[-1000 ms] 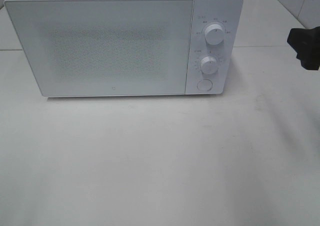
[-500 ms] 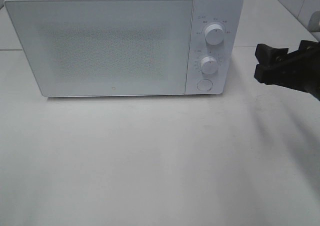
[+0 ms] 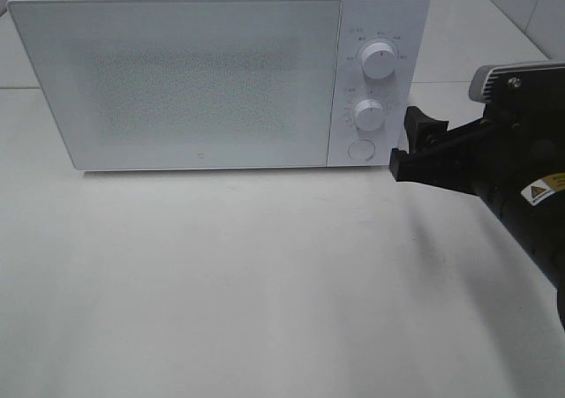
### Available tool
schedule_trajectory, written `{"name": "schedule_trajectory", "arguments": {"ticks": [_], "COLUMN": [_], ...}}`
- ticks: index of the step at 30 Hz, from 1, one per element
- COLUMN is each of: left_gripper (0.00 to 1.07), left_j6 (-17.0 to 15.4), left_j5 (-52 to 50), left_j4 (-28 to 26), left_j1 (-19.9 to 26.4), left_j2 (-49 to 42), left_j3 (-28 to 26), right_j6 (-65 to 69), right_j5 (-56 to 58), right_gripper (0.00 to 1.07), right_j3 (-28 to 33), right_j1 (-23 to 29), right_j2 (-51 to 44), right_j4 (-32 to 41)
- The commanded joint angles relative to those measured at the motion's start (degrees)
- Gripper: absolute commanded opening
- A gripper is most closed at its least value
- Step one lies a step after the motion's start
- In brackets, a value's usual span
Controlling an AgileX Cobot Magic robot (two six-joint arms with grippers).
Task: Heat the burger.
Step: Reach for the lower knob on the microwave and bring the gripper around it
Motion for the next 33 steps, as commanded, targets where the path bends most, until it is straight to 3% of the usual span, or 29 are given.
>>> {"name": "schedule_trajectory", "arguments": {"ticks": [1, 6, 14, 33], "left_gripper": [1.0, 1.0, 1.0, 1.0], "left_j6": [-0.2, -0.2, -0.2, -0.2], "left_j5": [-0.4, -0.4, -0.4, -0.4], "left_j4": [-0.3, -0.3, -0.3, -0.3], "left_j1": [0.2, 0.2, 0.2, 0.2], "left_j2": [-1.7, -1.7, -1.7, -1.7], "left_j3": [0.2, 0.2, 0.2, 0.2], "right_j6": [-0.8, 0.0, 2.5, 2.5], "right_j5": [-3.2, -3.0, -6.7, -9.2], "right_gripper": [0.76, 0.76, 0.76, 0.76], "right_j3": [-0.1, -0.1, -0.9, -13.6], "right_j1": [1.9, 6.1, 6.3, 5.3], "right_j2": [1.3, 4.7, 9.5, 20.3], "right_j4": [2.3, 5.0, 5.0, 6.4]}}
